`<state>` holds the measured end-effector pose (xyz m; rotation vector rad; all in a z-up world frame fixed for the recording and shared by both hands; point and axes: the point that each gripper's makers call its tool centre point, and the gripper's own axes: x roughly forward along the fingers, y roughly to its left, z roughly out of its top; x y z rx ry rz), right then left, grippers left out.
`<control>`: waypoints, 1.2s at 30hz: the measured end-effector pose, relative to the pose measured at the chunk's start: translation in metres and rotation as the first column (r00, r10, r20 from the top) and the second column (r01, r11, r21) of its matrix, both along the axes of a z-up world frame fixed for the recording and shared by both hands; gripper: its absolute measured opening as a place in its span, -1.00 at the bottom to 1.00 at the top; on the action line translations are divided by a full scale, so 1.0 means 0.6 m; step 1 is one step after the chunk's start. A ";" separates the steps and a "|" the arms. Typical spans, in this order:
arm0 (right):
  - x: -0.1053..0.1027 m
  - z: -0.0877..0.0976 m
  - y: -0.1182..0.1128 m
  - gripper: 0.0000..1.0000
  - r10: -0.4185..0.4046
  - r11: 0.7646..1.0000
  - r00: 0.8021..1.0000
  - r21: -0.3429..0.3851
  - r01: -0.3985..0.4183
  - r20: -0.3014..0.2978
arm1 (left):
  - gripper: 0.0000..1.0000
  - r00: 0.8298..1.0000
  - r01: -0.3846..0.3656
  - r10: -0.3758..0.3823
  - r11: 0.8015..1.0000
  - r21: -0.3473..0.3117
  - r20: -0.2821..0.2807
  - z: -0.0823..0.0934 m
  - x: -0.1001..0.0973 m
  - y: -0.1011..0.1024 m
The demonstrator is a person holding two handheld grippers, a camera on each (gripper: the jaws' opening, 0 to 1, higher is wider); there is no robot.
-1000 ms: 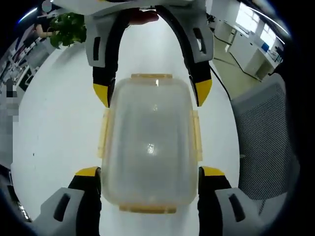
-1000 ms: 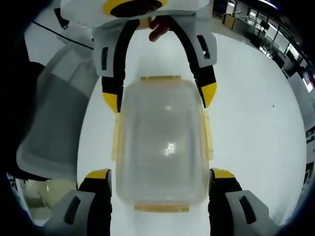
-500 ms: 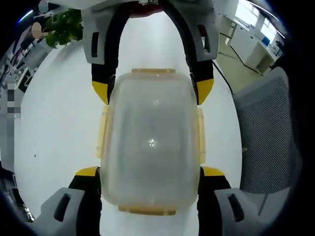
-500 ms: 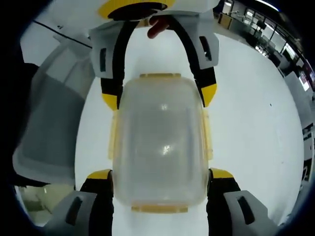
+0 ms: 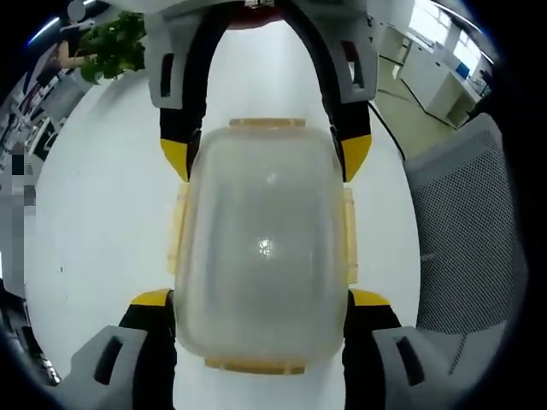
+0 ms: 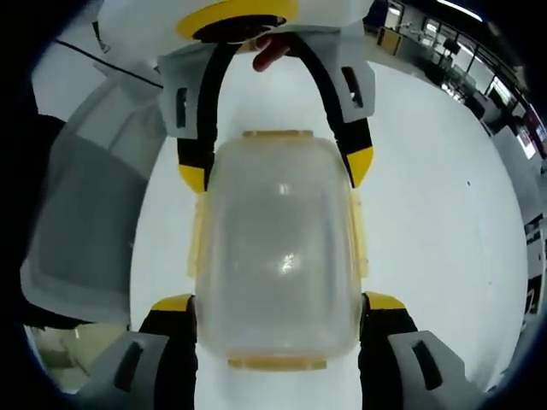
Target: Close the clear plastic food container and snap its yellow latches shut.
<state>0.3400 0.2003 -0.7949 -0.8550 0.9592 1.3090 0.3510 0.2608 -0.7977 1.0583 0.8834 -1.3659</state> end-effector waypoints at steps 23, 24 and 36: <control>0.000 -0.004 0.017 0.56 -0.021 1.000 1.000 -0.007 0.021 0.009 | 0.60 1.000 0.008 -0.008 1.000 -0.017 0.000 -0.002 0.002 0.016; 0.000 -0.004 0.019 0.56 -0.019 1.000 1.000 -0.011 0.019 0.010 | 0.60 1.000 0.006 -0.006 1.000 -0.022 0.000 -0.002 0.002 0.018; -0.002 -0.008 0.039 0.57 -0.010 1.000 1.000 -0.025 0.010 0.009 | 0.60 1.000 -0.007 0.007 0.999 -0.048 -0.001 -0.003 -0.003 0.038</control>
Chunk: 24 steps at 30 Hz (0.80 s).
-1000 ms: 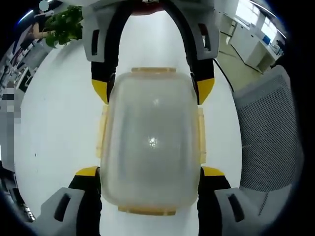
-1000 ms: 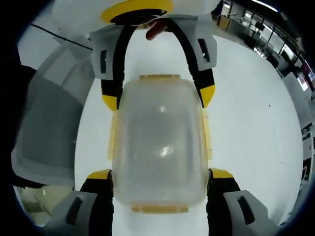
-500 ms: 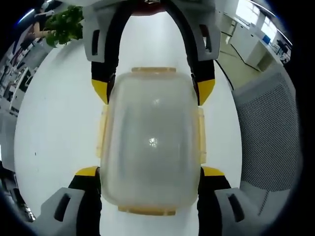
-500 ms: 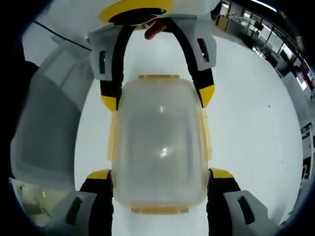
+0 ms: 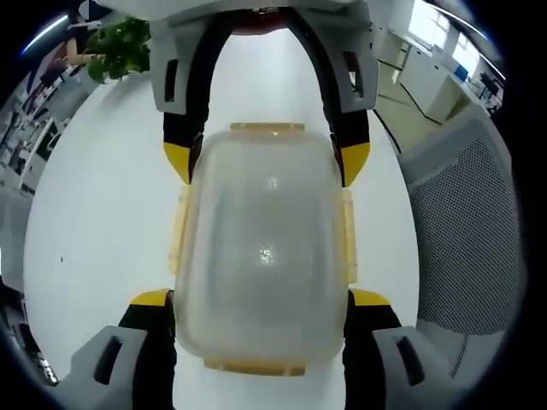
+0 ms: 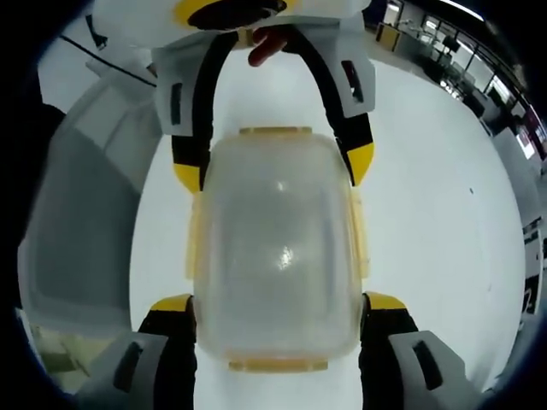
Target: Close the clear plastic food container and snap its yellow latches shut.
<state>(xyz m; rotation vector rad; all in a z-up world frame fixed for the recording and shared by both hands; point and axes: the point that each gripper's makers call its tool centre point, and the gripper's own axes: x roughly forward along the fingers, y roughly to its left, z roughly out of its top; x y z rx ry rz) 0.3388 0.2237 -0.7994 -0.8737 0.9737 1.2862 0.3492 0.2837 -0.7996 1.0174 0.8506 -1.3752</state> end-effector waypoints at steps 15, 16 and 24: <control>0.002 -0.004 0.039 0.57 0.005 1.000 1.000 -0.013 -0.005 -0.003 | 0.60 1.000 -0.006 0.006 1.000 -0.009 -0.001 -0.001 0.001 0.037; 0.003 -0.004 0.042 0.57 0.005 1.000 1.000 -0.015 -0.005 -0.004 | 0.60 1.000 -0.006 0.006 1.000 -0.010 -0.001 -0.001 0.001 0.039; 0.001 -0.002 0.066 0.58 0.003 1.000 1.000 -0.001 -0.003 -0.006 | 0.60 1.000 -0.005 0.005 1.000 -0.008 0.000 0.000 0.000 0.063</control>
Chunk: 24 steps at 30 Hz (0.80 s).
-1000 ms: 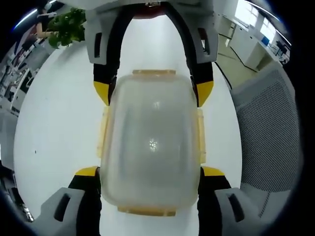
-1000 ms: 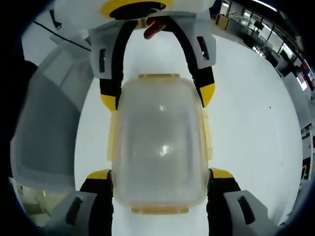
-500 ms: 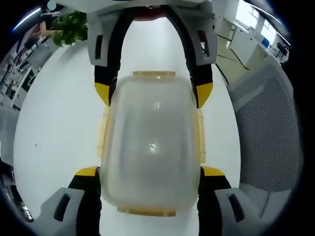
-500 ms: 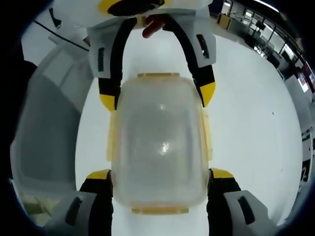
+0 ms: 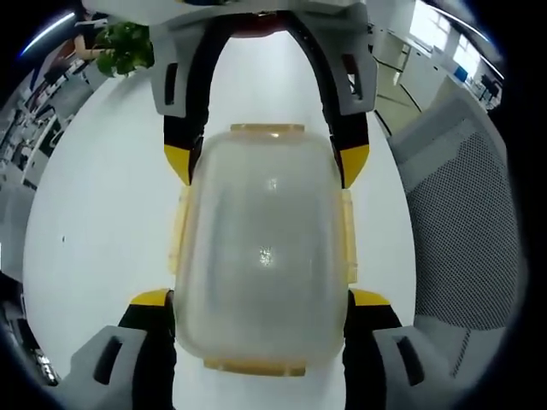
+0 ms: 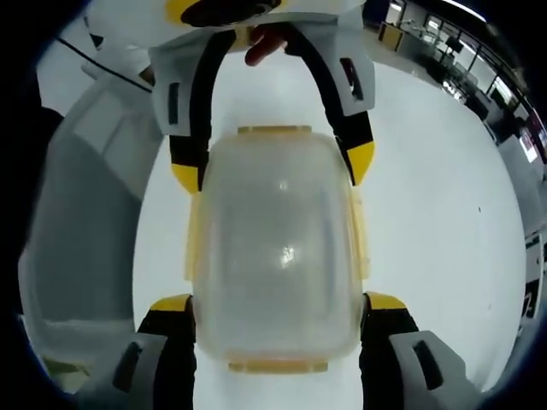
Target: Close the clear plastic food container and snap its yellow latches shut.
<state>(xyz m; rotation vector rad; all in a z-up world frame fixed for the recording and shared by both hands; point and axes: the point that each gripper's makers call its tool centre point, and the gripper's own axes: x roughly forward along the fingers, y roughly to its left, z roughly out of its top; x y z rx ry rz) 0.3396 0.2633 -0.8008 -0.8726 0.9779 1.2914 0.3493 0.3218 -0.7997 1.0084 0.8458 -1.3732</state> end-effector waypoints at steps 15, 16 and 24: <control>0.001 0.000 0.039 0.58 -0.008 1.000 1.000 -0.008 0.008 -0.005 | 0.61 1.000 0.007 -0.007 1.000 -0.003 -0.002 -0.001 0.002 0.040; 0.002 -0.001 0.041 0.58 -0.007 1.000 1.000 -0.007 0.007 -0.005 | 0.61 1.000 0.006 -0.006 1.000 -0.002 -0.002 -0.001 0.003 0.042; 0.000 0.000 0.054 0.58 -0.010 1.000 1.000 -0.007 0.010 -0.005 | 0.61 1.000 0.004 -0.004 1.000 -0.003 -0.001 0.001 0.001 0.054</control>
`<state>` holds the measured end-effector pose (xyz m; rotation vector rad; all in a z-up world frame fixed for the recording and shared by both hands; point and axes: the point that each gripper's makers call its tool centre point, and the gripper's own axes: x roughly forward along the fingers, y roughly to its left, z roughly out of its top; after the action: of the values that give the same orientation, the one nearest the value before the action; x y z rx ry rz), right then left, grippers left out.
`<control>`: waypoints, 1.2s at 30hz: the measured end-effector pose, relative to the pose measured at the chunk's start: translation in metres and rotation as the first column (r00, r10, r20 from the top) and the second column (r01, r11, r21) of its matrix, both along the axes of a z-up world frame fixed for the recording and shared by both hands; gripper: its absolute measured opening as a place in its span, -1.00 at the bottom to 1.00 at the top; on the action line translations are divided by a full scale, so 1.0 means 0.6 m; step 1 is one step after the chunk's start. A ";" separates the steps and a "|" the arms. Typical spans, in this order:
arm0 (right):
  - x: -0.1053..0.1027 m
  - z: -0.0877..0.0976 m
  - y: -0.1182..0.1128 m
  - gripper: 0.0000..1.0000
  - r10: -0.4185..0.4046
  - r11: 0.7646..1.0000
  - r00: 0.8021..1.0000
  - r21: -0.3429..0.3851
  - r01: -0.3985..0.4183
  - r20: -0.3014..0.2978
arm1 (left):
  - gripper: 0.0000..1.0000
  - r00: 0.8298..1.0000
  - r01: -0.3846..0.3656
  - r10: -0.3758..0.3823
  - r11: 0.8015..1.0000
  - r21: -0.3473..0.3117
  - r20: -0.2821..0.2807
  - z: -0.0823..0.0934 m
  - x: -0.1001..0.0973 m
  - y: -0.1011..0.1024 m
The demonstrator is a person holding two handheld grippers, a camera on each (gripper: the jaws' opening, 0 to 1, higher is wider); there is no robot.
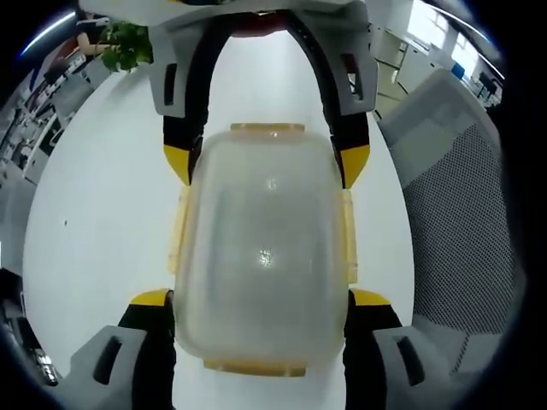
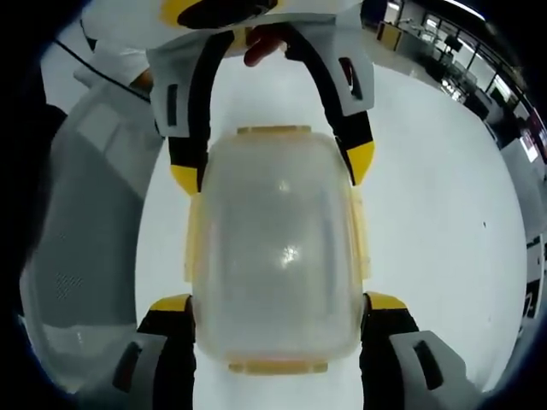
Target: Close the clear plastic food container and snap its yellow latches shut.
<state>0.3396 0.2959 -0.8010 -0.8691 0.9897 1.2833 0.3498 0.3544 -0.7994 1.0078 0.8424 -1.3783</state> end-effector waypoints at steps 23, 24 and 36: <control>-0.009 -0.002 0.018 0.59 0.001 1.000 1.000 -0.021 -0.001 -0.008 | 0.63 1.000 -0.001 0.001 1.000 -0.009 -0.007 -0.003 -0.008 0.017; -0.009 -0.003 0.017 0.59 0.003 1.000 1.000 -0.025 -0.003 -0.009 | 0.63 1.000 -0.001 0.000 1.000 -0.014 -0.010 -0.003 -0.008 0.017; 0.002 -0.001 0.018 0.59 -0.009 1.000 1.000 -0.030 0.009 -0.005 | 0.64 1.000 0.009 -0.009 0.999 -0.031 -0.010 -0.001 0.004 0.017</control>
<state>0.3410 0.3066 -0.8017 -0.8839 1.0174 1.2666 0.3522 0.3645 -0.8002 0.9828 0.8223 -1.4006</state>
